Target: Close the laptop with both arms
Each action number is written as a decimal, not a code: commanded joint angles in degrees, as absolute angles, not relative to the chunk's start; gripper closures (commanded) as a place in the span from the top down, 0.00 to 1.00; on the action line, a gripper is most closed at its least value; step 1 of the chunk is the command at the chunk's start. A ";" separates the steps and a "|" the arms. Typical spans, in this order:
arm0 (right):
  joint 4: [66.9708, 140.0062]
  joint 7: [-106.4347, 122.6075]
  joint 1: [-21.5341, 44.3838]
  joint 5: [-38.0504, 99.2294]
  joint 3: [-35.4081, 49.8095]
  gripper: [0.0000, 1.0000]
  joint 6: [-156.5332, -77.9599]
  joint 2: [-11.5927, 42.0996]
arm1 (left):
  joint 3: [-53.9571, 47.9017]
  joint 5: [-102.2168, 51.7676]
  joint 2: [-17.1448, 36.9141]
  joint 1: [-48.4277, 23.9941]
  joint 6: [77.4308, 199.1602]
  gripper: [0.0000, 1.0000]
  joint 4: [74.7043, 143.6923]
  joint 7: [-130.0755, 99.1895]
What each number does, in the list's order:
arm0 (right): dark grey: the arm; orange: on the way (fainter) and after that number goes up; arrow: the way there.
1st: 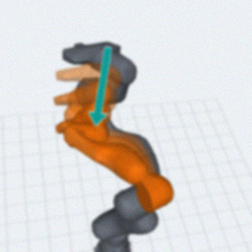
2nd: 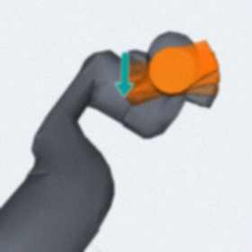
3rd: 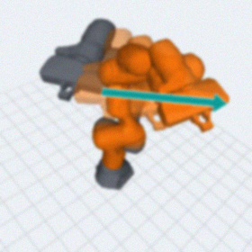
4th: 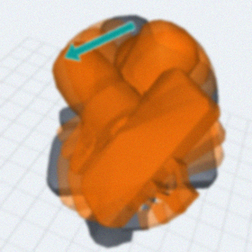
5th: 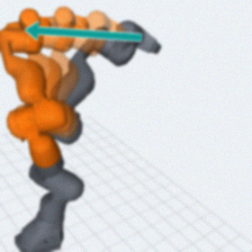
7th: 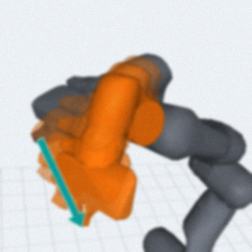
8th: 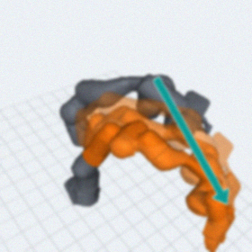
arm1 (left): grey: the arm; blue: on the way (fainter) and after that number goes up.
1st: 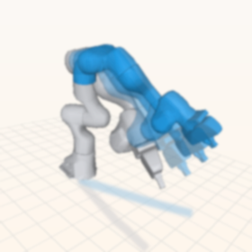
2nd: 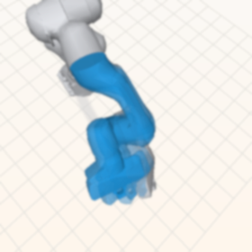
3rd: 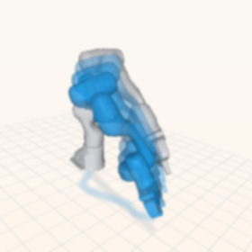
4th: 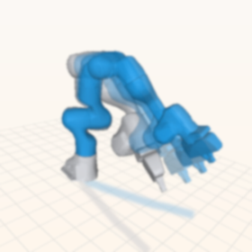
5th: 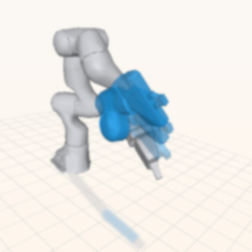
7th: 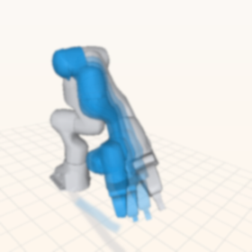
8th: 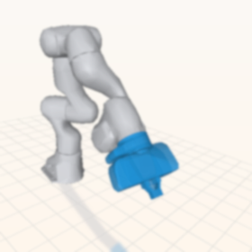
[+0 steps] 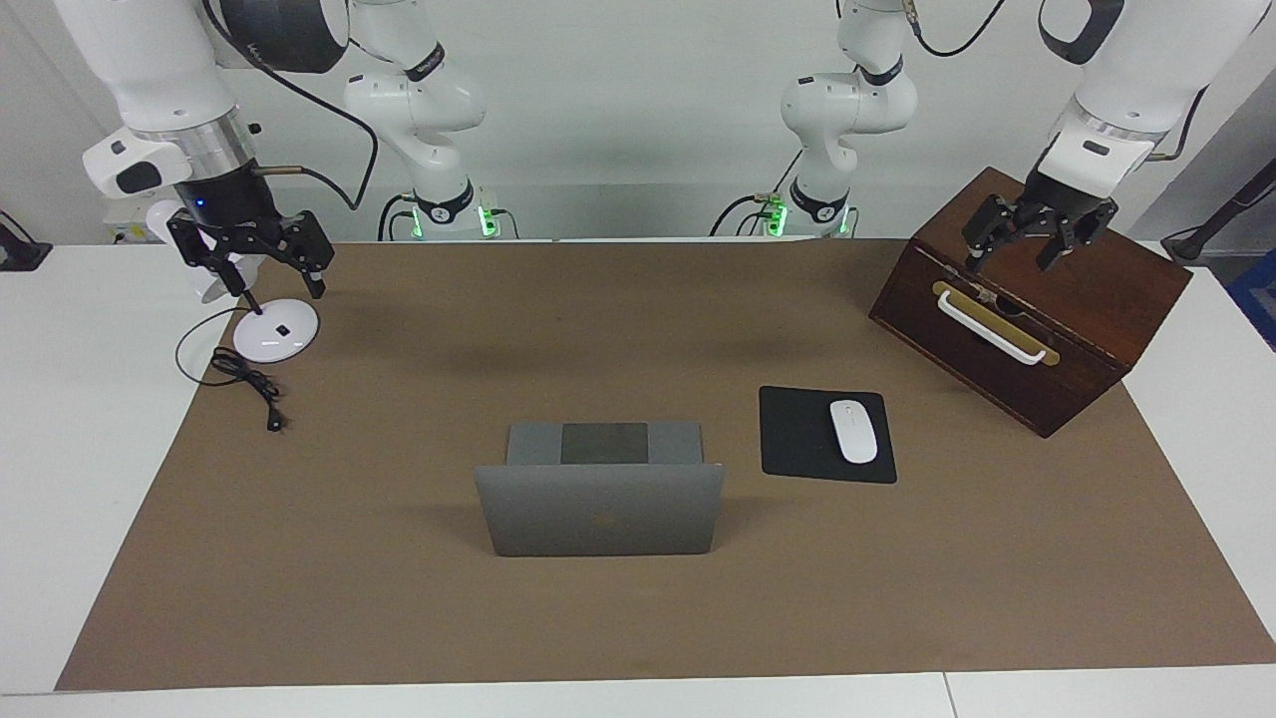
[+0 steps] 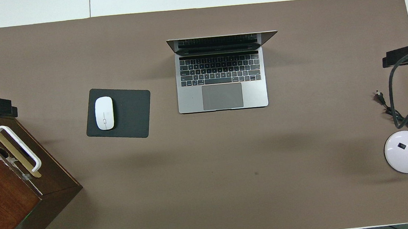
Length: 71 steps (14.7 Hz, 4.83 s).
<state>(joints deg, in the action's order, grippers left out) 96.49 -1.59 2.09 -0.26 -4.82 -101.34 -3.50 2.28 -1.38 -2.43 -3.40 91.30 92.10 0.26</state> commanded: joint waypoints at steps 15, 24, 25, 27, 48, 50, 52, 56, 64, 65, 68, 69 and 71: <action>98.00 2.46 2.29 -1.23 -5.19 1.00 -102.92 -4.66 | 2.20 -0.70 -3.34 -2.55 90.36 1.00 93.16 0.26; 98.61 2.81 2.29 -1.32 -5.19 1.00 -105.29 -4.66 | 2.11 -0.18 -3.69 -3.34 91.14 0.64 93.78 -2.72; 98.61 2.90 2.29 -1.32 -5.19 1.00 -105.29 -4.57 | 2.11 -0.18 -3.69 -3.25 92.01 0.29 93.95 -2.72; 98.61 3.86 2.29 -1.23 -5.19 1.00 -105.47 -4.57 | 2.11 -0.26 -3.69 -3.25 94.47 0.00 94.65 -2.64; 97.74 12.03 1.85 -1.49 -4.75 0.32 -123.54 -1.15 | 1.67 -5.54 -3.52 -12.29 134.43 0.00 113.71 -2.29; 95.99 13.18 1.93 -1.23 -3.26 0.14 -129.70 0.87 | 1.67 -5.54 -3.34 -15.01 141.21 0.00 117.84 -2.11; 94.14 12.75 1.93 -0.97 -1.32 0.00 -133.75 3.07 | 1.67 -5.54 -2.46 -17.74 147.45 0.00 120.92 -1.93; 93.78 4.51 2.20 -1.76 2.54 0.00 -142.02 6.32 | 1.76 -5.45 -1.93 -24.06 159.57 0.00 128.91 -0.97; 82.90 -18.26 2.55 -14.14 9.57 0.00 -141.94 15.98 | 1.76 -5.45 5.87 -32.51 179.45 0.00 134.65 0.00; 81.14 -19.59 2.64 -14.41 10.10 0.00 -141.86 17.30 | 1.76 -5.45 7.63 -33.30 182.17 0.00 134.65 0.00; 76.56 -25.99 3.16 -16.77 11.86 0.00 -140.98 21.17 | 1.76 -5.45 12.90 -34.71 189.56 0.00 134.56 0.09; 75.68 -29.67 3.25 -21.31 12.82 0.00 -140.63 22.05 | 1.76 -5.45 14.66 -34.72 192.28 0.00 134.39 0.17; 73.40 -37.06 3.43 -29.50 16.85 0.00 -136.61 24.07 | 1.76 -5.45 18.61 -36.03 197.99 0.00 133.77 0.18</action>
